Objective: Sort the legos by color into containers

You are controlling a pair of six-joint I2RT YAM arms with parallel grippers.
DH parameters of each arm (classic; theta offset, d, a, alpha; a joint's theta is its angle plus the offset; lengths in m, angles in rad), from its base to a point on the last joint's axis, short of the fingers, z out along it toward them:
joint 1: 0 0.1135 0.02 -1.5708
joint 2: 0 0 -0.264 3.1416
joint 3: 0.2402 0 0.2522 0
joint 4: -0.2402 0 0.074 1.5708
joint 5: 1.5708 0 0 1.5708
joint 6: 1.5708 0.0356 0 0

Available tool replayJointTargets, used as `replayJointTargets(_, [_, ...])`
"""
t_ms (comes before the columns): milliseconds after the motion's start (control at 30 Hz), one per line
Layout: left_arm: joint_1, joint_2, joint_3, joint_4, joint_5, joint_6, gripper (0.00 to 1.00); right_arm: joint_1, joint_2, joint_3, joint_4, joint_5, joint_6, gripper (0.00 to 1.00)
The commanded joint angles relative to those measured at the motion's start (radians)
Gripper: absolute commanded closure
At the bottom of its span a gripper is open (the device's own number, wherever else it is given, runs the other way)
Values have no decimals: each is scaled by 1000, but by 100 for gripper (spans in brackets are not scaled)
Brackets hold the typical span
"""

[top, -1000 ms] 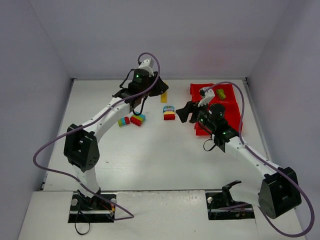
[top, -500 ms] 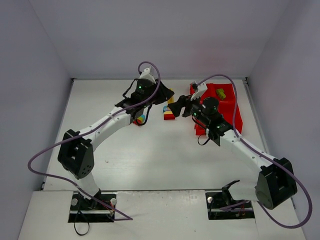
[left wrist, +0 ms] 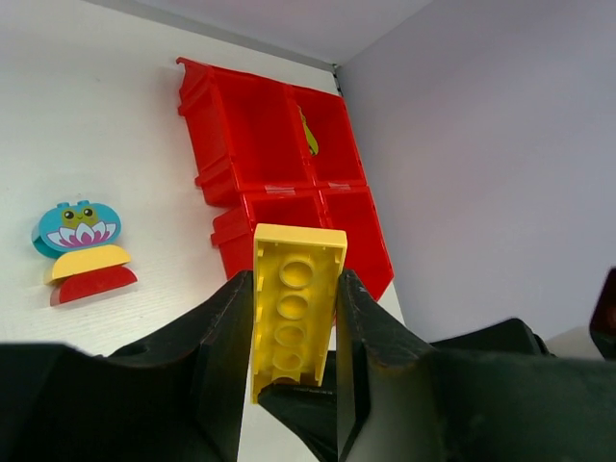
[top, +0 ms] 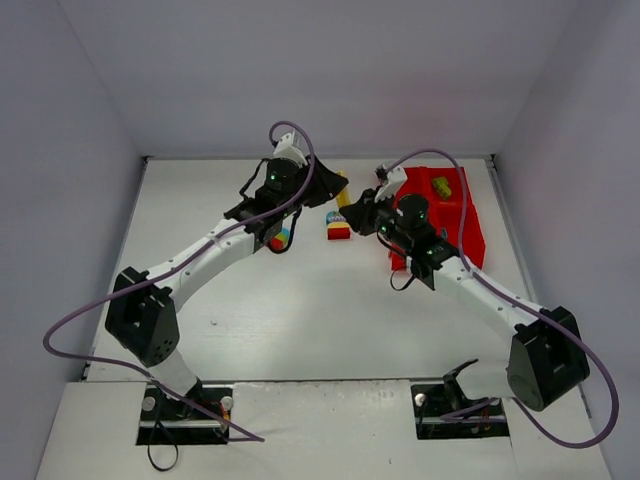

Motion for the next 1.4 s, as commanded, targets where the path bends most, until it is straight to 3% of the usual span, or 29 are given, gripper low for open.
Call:
replayJointTargets(0, [-9, -61, 5, 66, 8, -3, 94, 9, -2, 63, 110, 16, -19, 96])
replayJointTargets(100, [-9, -66, 3, 49, 5, 16, 93, 7, -2, 60, 110, 29, -25, 100])
replayJointTargets(133, [-9, -66, 3, 34, 3, 22, 86, 7, -2, 60, 107, 37, -32, 100])
replayJointTargets(167, [-7, -69, 5, 21, -7, 30, 58, 7, 0, 62, 95, 45, -40, 100])
replayJointTargets(267, [4, -84, 26, -69, -61, 81, 21, 1, 15, 79, 56, 103, -89, 100])
replayJointTargets(300, [10, -89, 37, -100, -82, 94, 17, -2, 18, 86, 41, 115, -101, 100])
replayJointTargets(467, [99, -178, 79, -290, -136, 183, 15, -45, 64, 160, -59, 229, -180, 100])
replayJointTargets(633, [285, -291, 77, -480, -185, 258, 15, -146, 182, 276, -186, 250, -175, 100])
replayJointTargets(667, [300, -328, 73, -508, -203, 298, 15, -209, 228, 316, -227, 258, -169, 100])
replayJointTargets(833, [326, -440, 2, -623, -274, 425, 15, -271, 337, 398, -261, 302, -169, 99])
replayJointTargets(1033, [329, -529, -104, -657, -320, 565, 15, -321, 504, 506, -277, 318, -169, 99])
replayJointTargets(1200, [333, -555, -219, -591, -285, 594, 15, -344, 576, 562, -278, 318, -148, 97])
replayJointTargets(1300, [341, -551, -222, -602, -260, 593, 15, -352, 610, 586, -278, 318, -138, 90])
replayJointTargets(1367, [341, -540, -221, -609, -263, 594, 15, -353, 631, 602, -280, 316, -131, 78])
